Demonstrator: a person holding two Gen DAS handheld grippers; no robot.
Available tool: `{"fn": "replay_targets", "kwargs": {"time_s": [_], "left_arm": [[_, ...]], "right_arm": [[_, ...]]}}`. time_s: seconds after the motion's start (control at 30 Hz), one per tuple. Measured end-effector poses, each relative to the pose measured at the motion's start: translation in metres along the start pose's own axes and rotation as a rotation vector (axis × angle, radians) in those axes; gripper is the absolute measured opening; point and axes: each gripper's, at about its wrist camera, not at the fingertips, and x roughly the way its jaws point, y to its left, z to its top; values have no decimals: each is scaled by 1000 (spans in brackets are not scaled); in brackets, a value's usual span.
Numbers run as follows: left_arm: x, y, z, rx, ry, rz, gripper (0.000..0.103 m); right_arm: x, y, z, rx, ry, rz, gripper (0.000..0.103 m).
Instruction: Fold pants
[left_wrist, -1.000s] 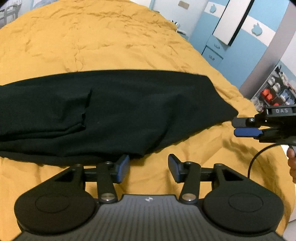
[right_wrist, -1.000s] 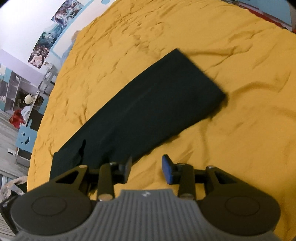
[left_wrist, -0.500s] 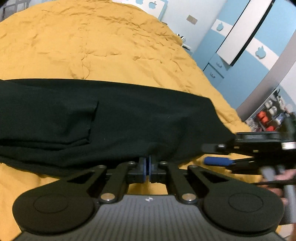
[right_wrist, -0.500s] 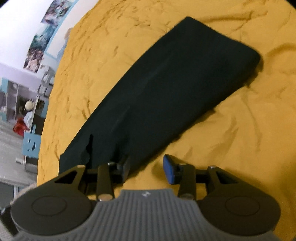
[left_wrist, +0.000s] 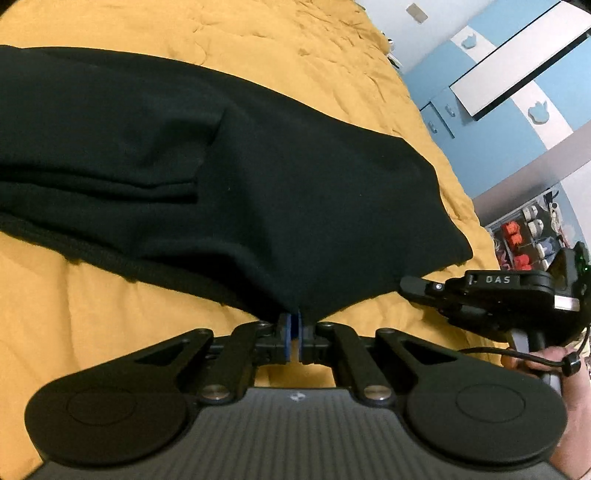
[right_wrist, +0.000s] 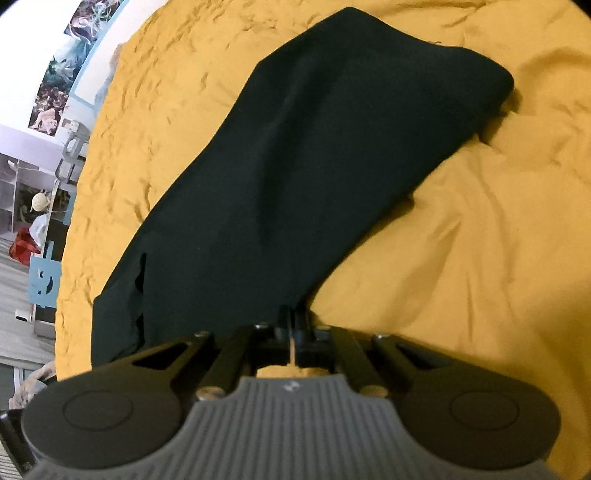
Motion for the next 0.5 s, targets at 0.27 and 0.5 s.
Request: {"fn": "replay_targets", "kwargs": {"time_s": [0.27, 0.5], "left_arm": [[-46, 5, 3, 64, -31, -4, 31], [-101, 84, 18, -162, -208, 105, 37]], "right_arm": [[-48, 4, 12, -106, -107, -17, 31], [-88, -74, 57, 99, -216, -37, 49]]}}
